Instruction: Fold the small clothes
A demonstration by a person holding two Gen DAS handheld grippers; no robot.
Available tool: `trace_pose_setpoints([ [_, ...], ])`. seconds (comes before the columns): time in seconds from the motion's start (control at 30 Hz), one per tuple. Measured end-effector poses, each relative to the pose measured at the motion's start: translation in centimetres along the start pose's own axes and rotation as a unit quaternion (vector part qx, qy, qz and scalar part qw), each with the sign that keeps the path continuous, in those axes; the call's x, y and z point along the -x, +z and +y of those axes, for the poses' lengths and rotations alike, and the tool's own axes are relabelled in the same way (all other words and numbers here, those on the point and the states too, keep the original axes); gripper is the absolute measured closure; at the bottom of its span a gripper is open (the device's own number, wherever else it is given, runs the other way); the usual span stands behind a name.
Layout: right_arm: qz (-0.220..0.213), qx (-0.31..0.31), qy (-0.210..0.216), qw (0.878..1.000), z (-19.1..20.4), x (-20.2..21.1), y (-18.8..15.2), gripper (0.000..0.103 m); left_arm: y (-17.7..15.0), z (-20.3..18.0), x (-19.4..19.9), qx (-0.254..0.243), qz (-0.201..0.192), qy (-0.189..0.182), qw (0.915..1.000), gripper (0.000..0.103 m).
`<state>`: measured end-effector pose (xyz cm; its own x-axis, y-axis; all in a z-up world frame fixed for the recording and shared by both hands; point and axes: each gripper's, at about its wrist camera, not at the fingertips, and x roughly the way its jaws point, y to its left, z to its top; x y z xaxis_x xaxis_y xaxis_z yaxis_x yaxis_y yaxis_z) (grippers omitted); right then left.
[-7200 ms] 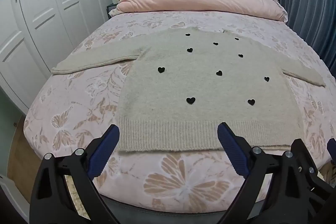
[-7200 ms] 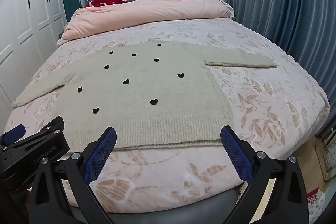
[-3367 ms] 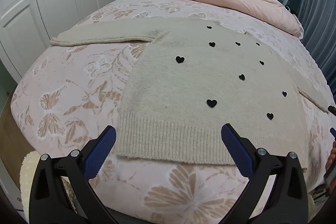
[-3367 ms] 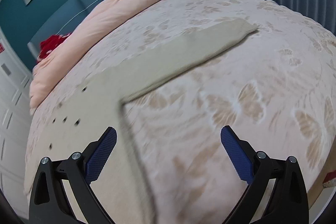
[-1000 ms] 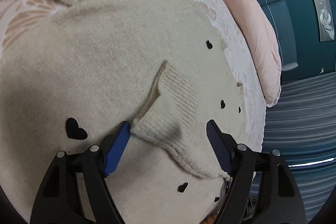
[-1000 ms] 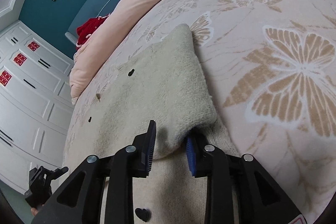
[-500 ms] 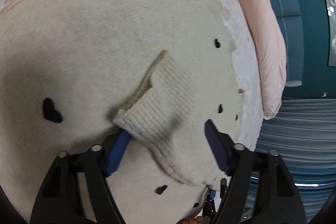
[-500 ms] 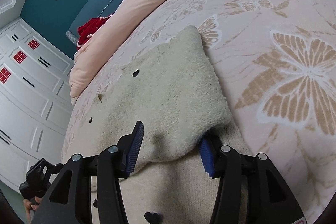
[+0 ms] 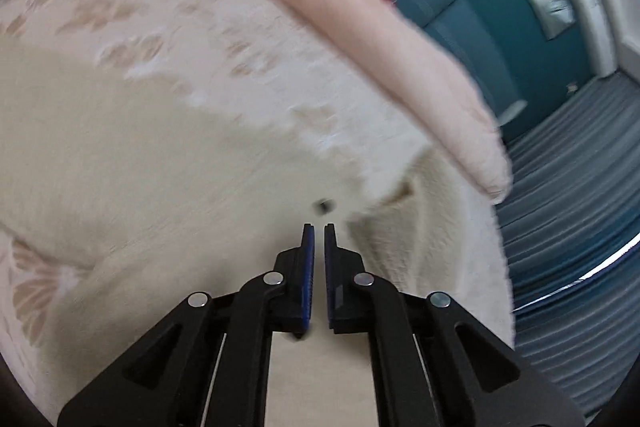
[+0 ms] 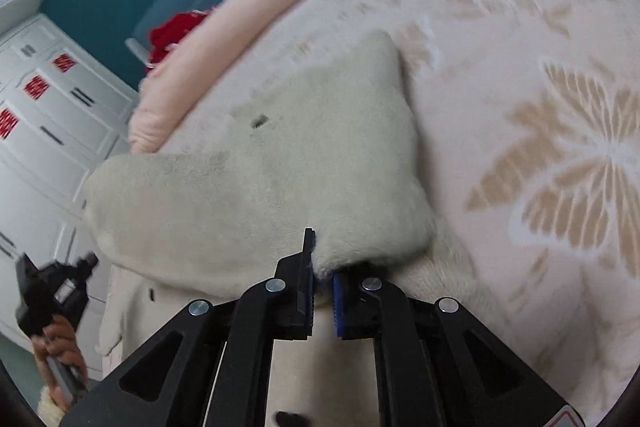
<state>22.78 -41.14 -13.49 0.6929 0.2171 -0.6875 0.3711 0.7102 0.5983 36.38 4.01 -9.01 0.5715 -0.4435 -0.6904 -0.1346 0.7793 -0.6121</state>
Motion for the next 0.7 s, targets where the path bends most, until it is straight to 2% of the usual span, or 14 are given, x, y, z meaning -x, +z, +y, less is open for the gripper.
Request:
trace_pose_setpoints([
  [0.07, -0.010, -0.028, 0.022, 0.999, -0.7, 1.0, 0.0, 0.096, -1.9, 4.6, -2.2, 0.048, 0.037, 0.034, 0.9976, 0.103],
  [0.13, -0.008, -0.021, 0.003, 1.000, -0.3, 2.0, 0.1, 0.092, -2.7, 6.5, -1.6, 0.087, 0.022, -0.006, 0.9960, 0.103],
  [0.23, -0.028, 0.020, -0.025, 0.999, 0.5, 4.4, -0.5, 0.082, -2.3, 5.0, -0.2, 0.092, 0.019, -0.038, 0.9948, 0.103],
  [0.27, -0.034, 0.027, -0.030, 0.999, 0.6, 5.0, -0.7, 0.073, -2.0, 3.9, -0.1, 0.085, 0.019, -0.055, 0.9947, 0.097],
  [0.3, -0.035, 0.029, -0.031, 0.998, 0.7, 5.2, -0.9, 0.071, -1.7, 2.8, -0.3, 0.081, 0.023, -0.064, 0.9944, 0.080],
  [0.33, -0.033, 0.029, -0.028, 0.999, 0.8, 5.2, -1.1, 0.071, -1.5, 1.8, -0.8, 0.083, 0.030, -0.072, 0.9936, 0.067],
  [0.37, -0.030, 0.030, -0.024, 0.999, 1.0, 5.2, -1.3, 0.071, -1.4, 0.9, -1.8, 0.089, 0.038, -0.075, 0.9925, 0.047],
  [0.4, -0.026, 0.034, -0.022, 0.999, 1.2, 5.0, -1.5, 0.071, -1.3, 0.2, -3.0, 0.096, 0.047, -0.076, 0.9914, 0.046],
  [0.53, -0.019, 0.045, -0.023, 0.999, 1.9, 4.0, -2.3, 0.068, -0.7, -1.2, -7.8, 0.106, 0.074, -0.047, 0.9904, 0.049],
  [0.57, -0.016, 0.044, -0.024, 0.999, 2.0, 3.8, -2.3, 0.067, -0.6, -1.3, -8.3, 0.109, 0.075, -0.041, 0.9904, 0.063],
  [0.6, -0.015, 0.042, -0.022, 0.999, 2.0, 3.5, -2.1, 0.065, -0.4, -1.2, -8.6, 0.110, 0.074, -0.037, 0.9905, 0.095],
  [0.63, -0.014, 0.038, -0.021, 0.999, 2.0, 3.3, -1.9, 0.064, -0.5, -1.2, -8.4, 0.118, 0.074, -0.053, 0.9888, 0.093],
  [0.7, -0.017, 0.033, -0.017, 0.999, 2.0, 3.2, -1.5, 0.063, 0.0, -1.5, -6.0, 0.117, 0.038, -0.077, 0.9894, 0.094],
])
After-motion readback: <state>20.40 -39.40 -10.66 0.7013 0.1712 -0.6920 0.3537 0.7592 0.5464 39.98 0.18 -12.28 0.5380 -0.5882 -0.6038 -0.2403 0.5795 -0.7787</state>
